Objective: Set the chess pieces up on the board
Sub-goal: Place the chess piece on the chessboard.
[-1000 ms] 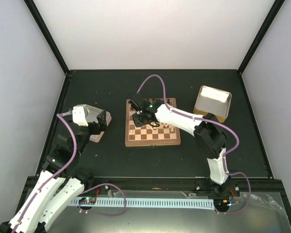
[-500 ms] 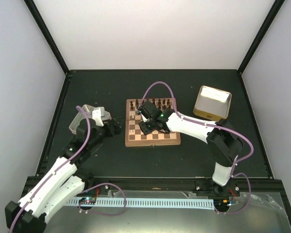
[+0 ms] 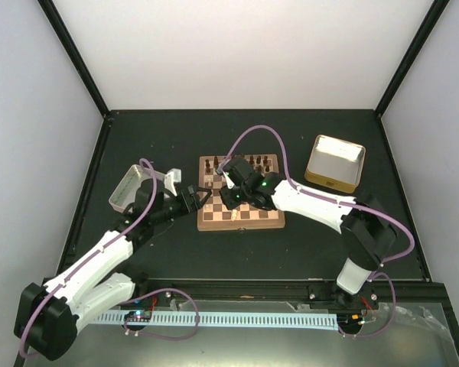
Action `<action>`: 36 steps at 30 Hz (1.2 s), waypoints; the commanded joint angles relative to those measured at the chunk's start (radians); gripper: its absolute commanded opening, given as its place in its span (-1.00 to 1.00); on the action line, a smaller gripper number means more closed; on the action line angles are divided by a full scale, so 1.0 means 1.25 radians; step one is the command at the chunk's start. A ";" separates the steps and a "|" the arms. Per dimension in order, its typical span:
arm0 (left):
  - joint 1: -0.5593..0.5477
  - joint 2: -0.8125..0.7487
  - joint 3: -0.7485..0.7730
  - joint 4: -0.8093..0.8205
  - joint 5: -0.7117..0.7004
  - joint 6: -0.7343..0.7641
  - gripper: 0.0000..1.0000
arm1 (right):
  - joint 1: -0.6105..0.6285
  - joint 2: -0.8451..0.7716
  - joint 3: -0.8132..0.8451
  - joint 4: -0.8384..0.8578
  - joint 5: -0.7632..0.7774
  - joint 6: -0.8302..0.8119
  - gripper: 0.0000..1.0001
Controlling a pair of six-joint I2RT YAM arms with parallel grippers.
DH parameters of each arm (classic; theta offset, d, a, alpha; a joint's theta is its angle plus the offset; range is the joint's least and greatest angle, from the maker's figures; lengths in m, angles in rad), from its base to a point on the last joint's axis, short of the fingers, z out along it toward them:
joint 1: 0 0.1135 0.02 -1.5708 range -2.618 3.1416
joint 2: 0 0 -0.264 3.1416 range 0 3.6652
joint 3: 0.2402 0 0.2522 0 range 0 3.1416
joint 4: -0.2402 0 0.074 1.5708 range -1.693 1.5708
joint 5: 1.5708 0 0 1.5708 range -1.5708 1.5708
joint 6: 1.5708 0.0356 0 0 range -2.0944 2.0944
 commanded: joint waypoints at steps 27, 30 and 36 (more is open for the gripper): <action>0.009 -0.265 0.010 -0.194 -0.370 0.058 0.67 | 0.146 0.151 0.023 0.132 0.140 0.072 -0.62; 0.009 -0.275 0.016 -0.213 -0.390 0.056 0.67 | 0.146 0.166 0.029 0.145 0.152 0.085 -0.62; 0.009 -0.312 0.019 -0.244 -0.443 0.052 0.68 | 0.145 0.190 0.038 0.149 0.146 0.089 -0.61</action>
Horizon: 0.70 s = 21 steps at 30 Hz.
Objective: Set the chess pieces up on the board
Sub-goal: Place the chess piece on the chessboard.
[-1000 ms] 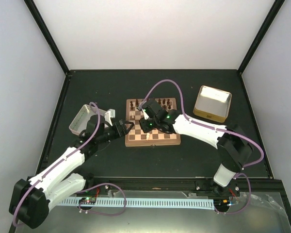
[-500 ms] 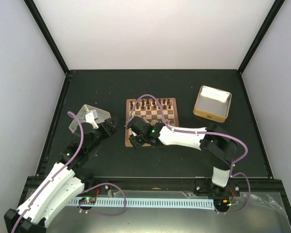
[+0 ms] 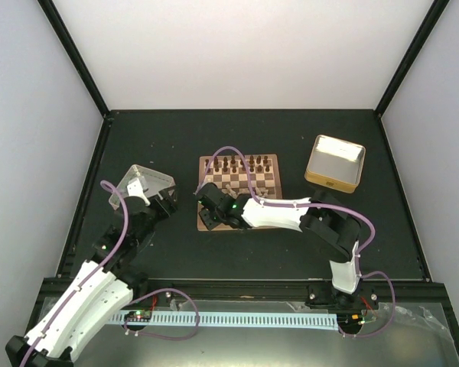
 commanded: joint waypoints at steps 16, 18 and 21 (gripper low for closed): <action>0.004 -0.026 0.038 -0.039 -0.061 0.012 0.70 | -0.001 -0.013 0.027 -0.007 -0.002 0.060 -0.34; 0.004 -0.027 0.038 -0.041 -0.062 0.013 0.70 | -0.001 -0.015 0.025 -0.021 0.000 0.066 -0.29; 0.004 -0.029 0.036 -0.044 -0.063 0.013 0.70 | -0.002 -0.005 0.021 -0.043 -0.005 0.073 -0.25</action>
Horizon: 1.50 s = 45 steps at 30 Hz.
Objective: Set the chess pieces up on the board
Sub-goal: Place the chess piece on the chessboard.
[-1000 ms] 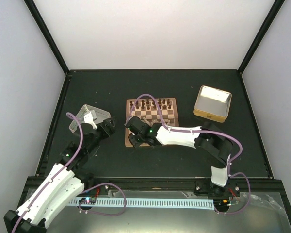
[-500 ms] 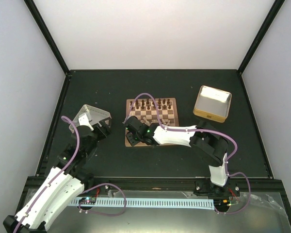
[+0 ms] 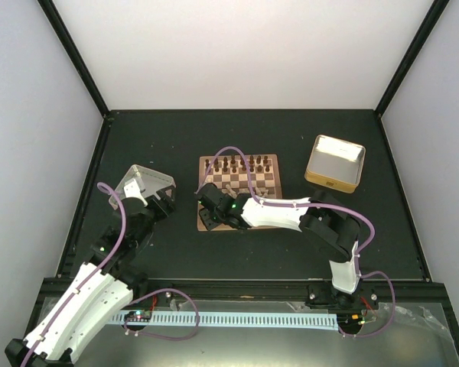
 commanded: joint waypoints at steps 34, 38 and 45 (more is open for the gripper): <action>0.004 0.009 0.028 -0.010 -0.017 0.022 0.70 | -0.007 0.038 0.042 -0.065 0.006 0.007 -0.59; 0.005 0.010 0.028 -0.009 -0.015 0.021 0.70 | -0.007 0.031 0.045 -0.062 -0.016 0.000 -0.50; 0.004 0.003 0.038 -0.010 -0.019 0.037 0.72 | -0.008 -0.063 -0.015 -0.042 -0.024 -0.001 -0.28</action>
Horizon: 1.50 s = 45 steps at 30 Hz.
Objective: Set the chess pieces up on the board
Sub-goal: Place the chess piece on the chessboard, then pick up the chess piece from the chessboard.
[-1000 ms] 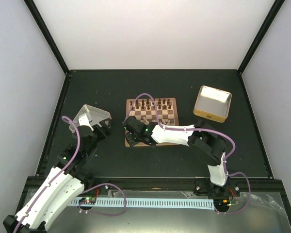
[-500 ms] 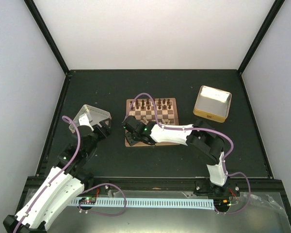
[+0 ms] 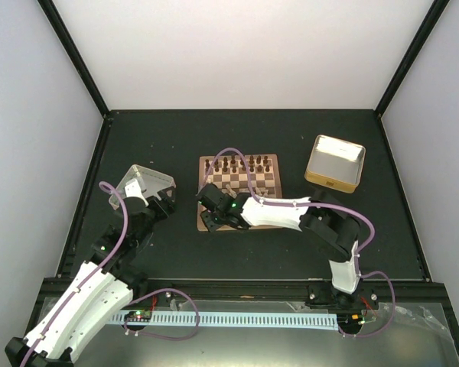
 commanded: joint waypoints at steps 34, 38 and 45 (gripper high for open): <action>0.004 0.024 0.015 0.084 0.081 0.068 0.80 | -0.074 -0.127 -0.142 -0.094 0.014 0.125 -0.46; 0.005 0.043 0.007 0.126 0.152 0.074 0.81 | -0.074 -0.147 -0.159 -0.076 0.012 0.089 -0.79; 0.005 0.113 0.016 0.184 0.350 0.100 0.91 | -0.112 -0.252 -0.208 0.044 -0.081 -0.081 -0.86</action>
